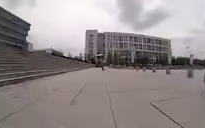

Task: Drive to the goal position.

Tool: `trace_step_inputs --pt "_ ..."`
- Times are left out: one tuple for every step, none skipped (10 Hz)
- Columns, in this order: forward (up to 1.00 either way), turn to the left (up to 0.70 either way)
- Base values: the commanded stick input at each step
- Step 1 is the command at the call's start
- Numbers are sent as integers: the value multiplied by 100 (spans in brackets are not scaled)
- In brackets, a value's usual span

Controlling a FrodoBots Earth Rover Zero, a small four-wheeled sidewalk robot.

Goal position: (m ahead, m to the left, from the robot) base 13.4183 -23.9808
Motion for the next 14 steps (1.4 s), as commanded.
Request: trace_step_inputs --pt "45 0" --pt "45 0" --pt "45 -13" --pt "45 -27" --pt "45 -27" --pt "45 -27" --pt "45 -27" --pt "45 -27" --pt "45 -27" --pt "45 -27" --pt "45 -27" --pt "45 -27" --pt "45 -21" --pt "45 -10"
